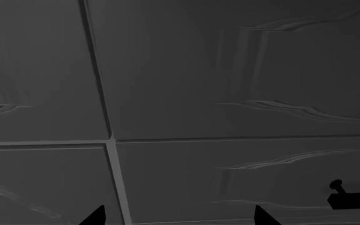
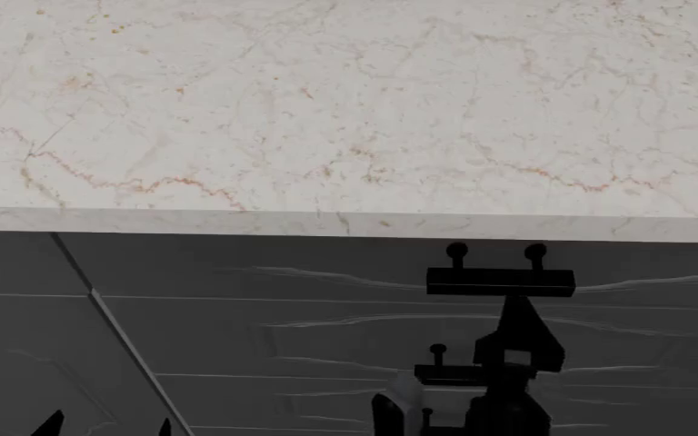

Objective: Open the right drawer.

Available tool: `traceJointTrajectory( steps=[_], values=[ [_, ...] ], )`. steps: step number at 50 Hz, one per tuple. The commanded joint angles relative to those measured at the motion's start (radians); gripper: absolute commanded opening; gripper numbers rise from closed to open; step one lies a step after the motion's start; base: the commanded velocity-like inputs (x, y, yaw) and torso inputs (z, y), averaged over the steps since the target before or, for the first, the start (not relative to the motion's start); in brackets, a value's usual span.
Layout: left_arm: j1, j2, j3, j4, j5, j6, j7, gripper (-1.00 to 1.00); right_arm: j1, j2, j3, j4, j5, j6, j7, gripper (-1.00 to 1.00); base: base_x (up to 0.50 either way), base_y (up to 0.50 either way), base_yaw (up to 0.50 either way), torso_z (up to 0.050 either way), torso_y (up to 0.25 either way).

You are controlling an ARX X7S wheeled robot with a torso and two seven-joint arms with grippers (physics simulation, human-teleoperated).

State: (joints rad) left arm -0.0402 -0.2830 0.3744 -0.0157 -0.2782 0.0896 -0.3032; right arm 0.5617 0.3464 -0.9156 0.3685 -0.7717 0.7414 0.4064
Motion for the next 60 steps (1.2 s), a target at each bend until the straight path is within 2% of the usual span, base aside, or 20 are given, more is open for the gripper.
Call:
traceJointTrajectory(
  steps=[1,60],
  values=[
    [-0.003,-0.003,0.004,0.003,-0.003,-0.004,-0.003,1.00,0.045,-0.020,-0.020,0.080,-0.003,-0.026,0.000,1.00,0.00,0.00,0.00,0.000,0.000],
    [0.001,-0.016,0.021,0.014,-0.005,-0.002,-0.024,1.00,0.259,-0.195,-0.041,0.639,0.073,-0.235,0.132,1.00,0.00,0.00,0.00,0.000,0.000]
  ],
)
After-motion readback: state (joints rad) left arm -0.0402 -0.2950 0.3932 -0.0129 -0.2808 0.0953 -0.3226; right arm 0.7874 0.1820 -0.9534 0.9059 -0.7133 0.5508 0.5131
